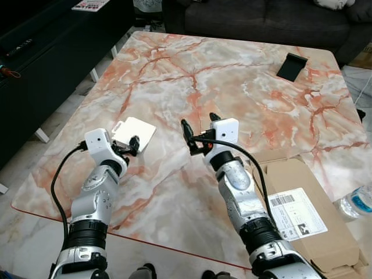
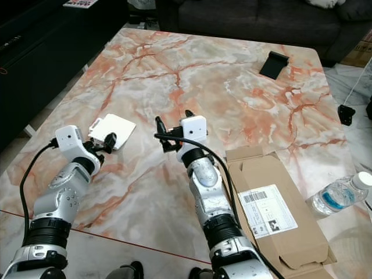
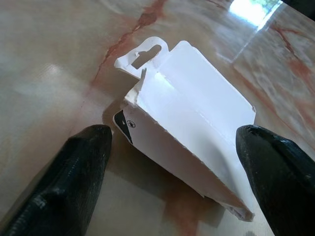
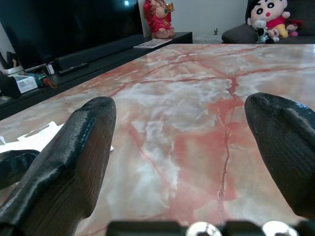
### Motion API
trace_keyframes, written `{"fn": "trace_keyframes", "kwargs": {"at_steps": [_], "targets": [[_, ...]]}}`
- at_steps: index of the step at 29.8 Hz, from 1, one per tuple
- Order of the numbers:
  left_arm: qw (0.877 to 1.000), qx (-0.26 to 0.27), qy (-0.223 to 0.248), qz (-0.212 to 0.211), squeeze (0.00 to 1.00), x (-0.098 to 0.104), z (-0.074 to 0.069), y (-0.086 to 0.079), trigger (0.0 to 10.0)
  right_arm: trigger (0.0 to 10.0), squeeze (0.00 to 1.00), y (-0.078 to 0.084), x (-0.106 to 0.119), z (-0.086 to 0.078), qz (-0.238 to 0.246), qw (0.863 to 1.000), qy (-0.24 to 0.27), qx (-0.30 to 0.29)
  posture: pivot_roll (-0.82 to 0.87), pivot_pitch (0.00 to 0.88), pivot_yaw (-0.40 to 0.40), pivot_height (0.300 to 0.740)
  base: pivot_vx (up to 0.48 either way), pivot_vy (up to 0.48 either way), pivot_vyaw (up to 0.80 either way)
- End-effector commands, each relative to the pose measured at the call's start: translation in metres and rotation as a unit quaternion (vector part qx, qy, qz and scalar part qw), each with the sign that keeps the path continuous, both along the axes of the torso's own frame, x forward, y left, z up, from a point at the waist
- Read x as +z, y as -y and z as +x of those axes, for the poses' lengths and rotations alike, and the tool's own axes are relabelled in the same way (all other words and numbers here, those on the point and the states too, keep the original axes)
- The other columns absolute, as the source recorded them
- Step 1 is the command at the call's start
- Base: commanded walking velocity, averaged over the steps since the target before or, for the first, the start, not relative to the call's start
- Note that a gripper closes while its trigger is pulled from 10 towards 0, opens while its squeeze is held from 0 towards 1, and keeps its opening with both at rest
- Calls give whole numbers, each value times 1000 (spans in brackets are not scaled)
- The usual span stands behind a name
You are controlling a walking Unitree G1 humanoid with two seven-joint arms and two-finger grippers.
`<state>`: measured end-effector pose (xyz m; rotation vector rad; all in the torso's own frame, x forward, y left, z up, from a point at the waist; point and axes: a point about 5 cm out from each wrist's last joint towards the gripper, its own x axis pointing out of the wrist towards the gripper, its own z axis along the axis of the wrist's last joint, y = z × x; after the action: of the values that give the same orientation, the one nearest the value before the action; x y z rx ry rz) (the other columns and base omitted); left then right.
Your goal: Picking trash to rubbish bin
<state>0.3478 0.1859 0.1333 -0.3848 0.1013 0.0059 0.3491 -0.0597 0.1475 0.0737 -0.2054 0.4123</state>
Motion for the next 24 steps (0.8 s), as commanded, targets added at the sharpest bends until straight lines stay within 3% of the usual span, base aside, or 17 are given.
{"fn": "trace_keyframes", "kwargs": {"at_steps": [1, 10, 13, 24], "targets": [[1000, -3, 0, -3, 0, 4, 1, 1, 10000, 10000, 0, -3, 4, -1, -1, 1000, 9, 5, 126, 178, -6, 740, 0, 0, 0], [999, 13, -17, -30, 0, 4, 6, 2, 10000, 10000, 0, -2, 5, -1, 3, 1000, 11, 6, 123, 177, -7, 740, 0, 0, 0], [998, 15, -10, -68, 0, 10, 12, 8, 10000, 10000, 0, -2, 4, -2, 4, 1000, 11, 6, 120, 176, -6, 740, 0, 0, 0], [997, 9, -4, -71, 0, 19, 19, 11, 10000, 10000, 0, -1, 3, -2, 4, 1000, 9, 4, 118, 181, -1, 740, 0, 0, 0]]}}
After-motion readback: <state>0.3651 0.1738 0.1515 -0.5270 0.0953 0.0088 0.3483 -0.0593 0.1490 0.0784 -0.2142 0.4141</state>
